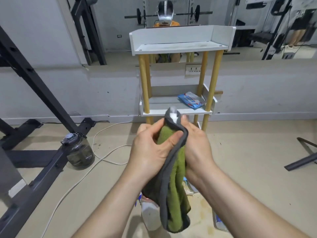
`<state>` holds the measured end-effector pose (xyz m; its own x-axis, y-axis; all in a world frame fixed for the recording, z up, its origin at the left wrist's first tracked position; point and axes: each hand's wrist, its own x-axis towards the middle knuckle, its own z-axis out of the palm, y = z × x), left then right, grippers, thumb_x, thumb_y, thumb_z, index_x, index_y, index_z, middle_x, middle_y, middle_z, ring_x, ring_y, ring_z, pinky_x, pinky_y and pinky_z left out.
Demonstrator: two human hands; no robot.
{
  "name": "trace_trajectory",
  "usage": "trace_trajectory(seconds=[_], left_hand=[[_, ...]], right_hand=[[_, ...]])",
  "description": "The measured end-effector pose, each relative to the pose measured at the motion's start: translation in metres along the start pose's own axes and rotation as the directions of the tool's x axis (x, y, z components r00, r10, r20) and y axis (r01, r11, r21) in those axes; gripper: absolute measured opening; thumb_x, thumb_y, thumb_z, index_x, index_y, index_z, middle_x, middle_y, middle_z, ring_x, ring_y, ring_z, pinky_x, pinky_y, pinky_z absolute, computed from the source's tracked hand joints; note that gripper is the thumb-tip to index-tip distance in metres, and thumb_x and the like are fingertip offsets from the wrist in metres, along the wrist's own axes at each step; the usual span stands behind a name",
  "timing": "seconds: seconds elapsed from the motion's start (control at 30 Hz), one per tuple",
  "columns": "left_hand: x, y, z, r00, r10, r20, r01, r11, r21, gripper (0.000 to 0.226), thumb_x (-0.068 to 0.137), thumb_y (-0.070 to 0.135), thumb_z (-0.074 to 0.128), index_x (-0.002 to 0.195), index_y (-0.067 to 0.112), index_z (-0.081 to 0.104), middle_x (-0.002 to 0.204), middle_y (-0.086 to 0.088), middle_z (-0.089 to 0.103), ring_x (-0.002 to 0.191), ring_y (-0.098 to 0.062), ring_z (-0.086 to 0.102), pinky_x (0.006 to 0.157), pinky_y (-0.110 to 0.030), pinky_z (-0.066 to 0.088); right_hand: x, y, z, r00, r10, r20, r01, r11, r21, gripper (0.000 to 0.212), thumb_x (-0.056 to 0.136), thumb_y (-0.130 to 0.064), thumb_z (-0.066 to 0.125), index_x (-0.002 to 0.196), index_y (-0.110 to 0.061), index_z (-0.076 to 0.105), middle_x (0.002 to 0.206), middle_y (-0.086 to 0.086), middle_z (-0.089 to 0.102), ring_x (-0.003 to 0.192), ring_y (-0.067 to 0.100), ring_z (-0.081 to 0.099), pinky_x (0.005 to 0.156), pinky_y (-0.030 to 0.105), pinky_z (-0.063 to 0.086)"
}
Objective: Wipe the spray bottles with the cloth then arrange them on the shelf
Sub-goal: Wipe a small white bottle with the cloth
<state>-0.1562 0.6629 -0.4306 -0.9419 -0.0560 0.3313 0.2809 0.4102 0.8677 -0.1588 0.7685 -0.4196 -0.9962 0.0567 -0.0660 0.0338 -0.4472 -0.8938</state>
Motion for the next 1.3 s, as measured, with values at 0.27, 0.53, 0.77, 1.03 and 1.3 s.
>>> trace_trajectory(seconds=[0.27, 0.53, 0.77, 1.03, 1.3], left_hand=[[0.018, -0.008, -0.008, 0.899, -0.323, -0.296, 0.214, 0.913, -0.347, 0.062, 0.079, 0.073, 0.044, 0.089, 0.015, 0.065, 0.092, -0.012, 0.070, 0.097, -0.034, 0.066, 0.093, -0.048, 0.052], [0.019, 0.005, -0.004, 0.927, -0.303, -0.222, 0.126, 0.807, -0.577, 0.039, 0.105, 0.038, 0.033, 0.091, 0.015, 0.061, 0.074, 0.006, 0.070, 0.076, -0.010, 0.066, 0.074, -0.024, 0.056], [0.016, -0.018, 0.002, 0.993, -0.013, -0.116, -0.014, 0.974, -0.225, 0.058, 0.081, 0.078, 0.044, 0.111, 0.031, 0.062, 0.116, -0.009, 0.059, 0.116, -0.026, 0.057, 0.103, -0.053, 0.043], [0.021, -0.017, -0.013, 0.950, -0.218, -0.224, 0.122, 0.919, -0.376, 0.050, 0.100, 0.049, 0.039, 0.087, 0.012, 0.070, 0.090, -0.013, 0.075, 0.091, -0.033, 0.070, 0.088, -0.056, 0.053], [0.013, -0.008, -0.018, 0.999, 0.012, 0.039, -0.002, 0.968, -0.250, 0.035, 0.086, 0.053, 0.067, 0.095, 0.020, 0.063, 0.077, 0.011, 0.065, 0.070, -0.001, 0.057, 0.066, -0.017, 0.045]], right_hand=[[-0.018, 0.025, 0.007, 0.849, -0.060, 0.525, 0.348, 0.811, -0.470, 0.044, 0.108, -0.028, 0.029, 0.151, -0.037, 0.028, 0.152, -0.022, 0.036, 0.140, -0.010, 0.028, 0.119, 0.020, 0.021], [-0.001, 0.030, 0.001, 0.971, -0.023, 0.238, 0.151, 0.833, -0.533, 0.032, 0.097, -0.045, 0.050, 0.117, -0.027, 0.067, 0.106, -0.002, 0.075, 0.106, 0.023, 0.068, 0.098, 0.049, 0.051], [-0.003, 0.020, -0.003, 0.982, -0.028, 0.189, 0.095, 0.930, -0.356, 0.022, 0.102, -0.013, 0.052, 0.109, -0.022, 0.070, 0.096, 0.001, 0.077, 0.089, 0.016, 0.072, 0.091, 0.044, 0.055], [-0.007, 0.017, -0.003, 0.952, 0.084, 0.294, -0.007, 0.967, -0.253, 0.020, 0.094, -0.003, 0.061, 0.111, -0.008, 0.069, 0.098, 0.021, 0.074, 0.083, 0.032, 0.070, 0.078, 0.044, 0.058], [0.003, 0.000, -0.013, 0.901, -0.050, 0.430, 0.381, 0.564, -0.733, 0.027, 0.092, -0.024, 0.050, 0.082, -0.008, 0.069, 0.080, 0.005, 0.074, 0.074, 0.009, 0.056, 0.076, 0.048, 0.055]])
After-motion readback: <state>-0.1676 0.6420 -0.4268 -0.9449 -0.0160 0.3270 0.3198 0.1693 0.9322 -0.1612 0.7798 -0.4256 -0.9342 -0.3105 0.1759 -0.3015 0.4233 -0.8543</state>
